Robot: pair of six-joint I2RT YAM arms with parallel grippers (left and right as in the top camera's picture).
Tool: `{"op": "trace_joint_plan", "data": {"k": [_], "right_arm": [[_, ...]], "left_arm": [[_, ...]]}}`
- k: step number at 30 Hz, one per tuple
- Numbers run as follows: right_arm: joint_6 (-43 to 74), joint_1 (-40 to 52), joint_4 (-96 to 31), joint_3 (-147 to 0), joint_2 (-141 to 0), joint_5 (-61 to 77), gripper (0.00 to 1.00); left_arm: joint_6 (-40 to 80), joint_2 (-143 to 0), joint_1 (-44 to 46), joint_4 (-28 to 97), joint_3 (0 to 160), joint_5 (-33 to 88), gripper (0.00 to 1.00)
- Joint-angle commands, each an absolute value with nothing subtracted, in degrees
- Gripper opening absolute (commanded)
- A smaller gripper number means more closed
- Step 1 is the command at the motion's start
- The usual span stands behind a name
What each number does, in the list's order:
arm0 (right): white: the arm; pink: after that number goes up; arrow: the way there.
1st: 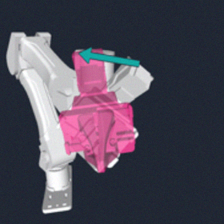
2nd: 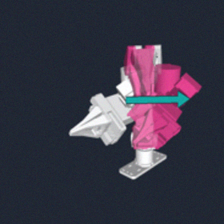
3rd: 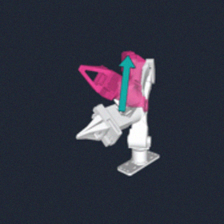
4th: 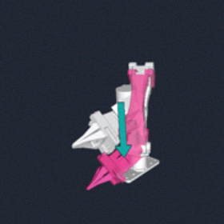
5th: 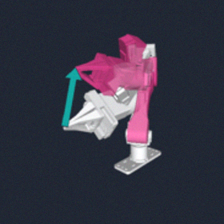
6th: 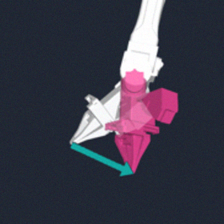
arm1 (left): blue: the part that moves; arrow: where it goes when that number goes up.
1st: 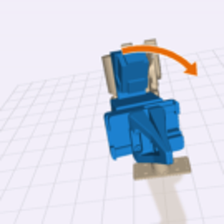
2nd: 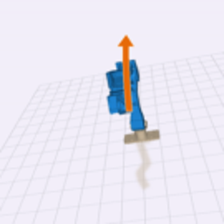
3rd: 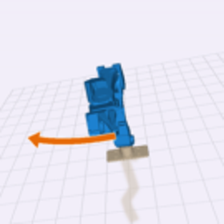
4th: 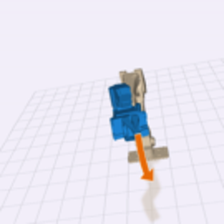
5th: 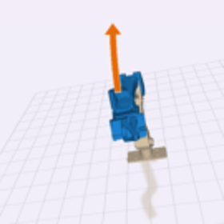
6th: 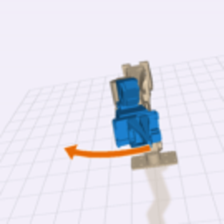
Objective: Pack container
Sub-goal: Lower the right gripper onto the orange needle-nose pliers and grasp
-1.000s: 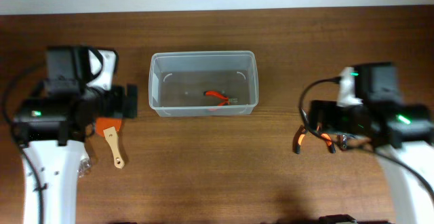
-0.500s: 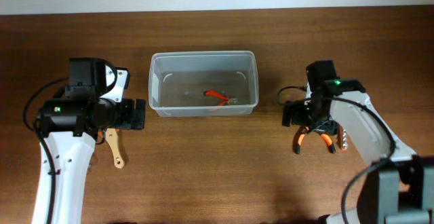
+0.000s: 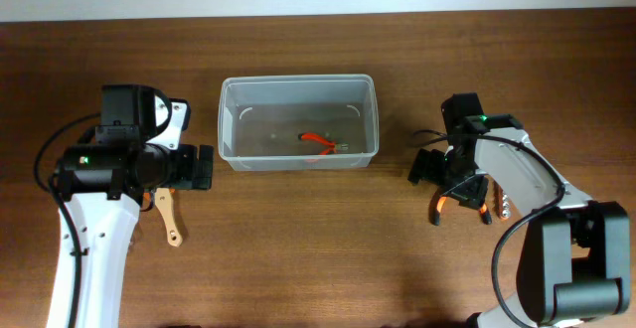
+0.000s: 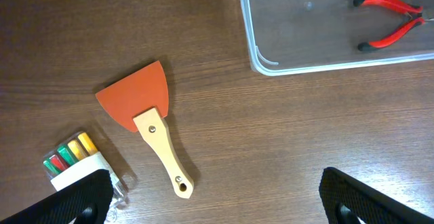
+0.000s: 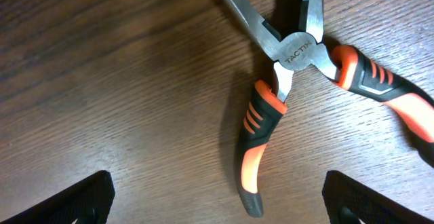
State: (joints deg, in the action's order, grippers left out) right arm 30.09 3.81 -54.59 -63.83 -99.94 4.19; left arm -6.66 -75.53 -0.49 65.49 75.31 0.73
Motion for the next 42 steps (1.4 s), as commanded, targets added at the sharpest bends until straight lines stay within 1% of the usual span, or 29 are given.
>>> {"op": "trace_joint_plan", "data": {"k": [1,5,19,27,31,37,38,40,42], "right_arm": [[33.47,4.05,-54.5,-63.13,-101.06,4.32,0.99],[35.03,4.05,-54.22,-62.59,-101.71,4.36,0.99],[34.76,2.85,-44.8,-56.42,-104.22,6.0,0.99],[34.37,1.32,-43.9,-56.14,-105.86,6.02,1.0],[34.37,1.32,-43.86,-56.14,-105.86,5.98,0.79],[34.37,1.32,-43.97,-56.14,-105.86,5.8,0.56],[34.37,1.32,-44.01,-56.14,-105.86,5.8,0.49],[34.37,1.32,-44.01,-56.14,-105.86,5.8,0.39],[34.37,1.32,-44.1,-56.14,-105.86,5.8,0.33]], "left_arm": [[-7.79,-75.2,-0.54,65.56,75.24,1.76,0.99],[-7.77,-75.2,-0.54,65.56,75.24,1.76,0.99],[-7.79,-75.2,-0.54,65.56,75.24,1.76,0.99],[-7.79,-75.2,-0.54,65.56,75.24,1.76,0.99],[-7.79,-75.2,-0.54,65.56,75.24,1.76,0.99],[-7.77,-75.2,-0.54,65.58,75.24,1.78,0.99],[-7.79,-75.2,-0.54,65.58,75.24,1.76,0.99],[-7.77,-75.2,-0.54,65.58,75.24,1.78,0.99],[-7.77,-75.2,-0.54,65.58,75.24,1.78,0.99]]}}
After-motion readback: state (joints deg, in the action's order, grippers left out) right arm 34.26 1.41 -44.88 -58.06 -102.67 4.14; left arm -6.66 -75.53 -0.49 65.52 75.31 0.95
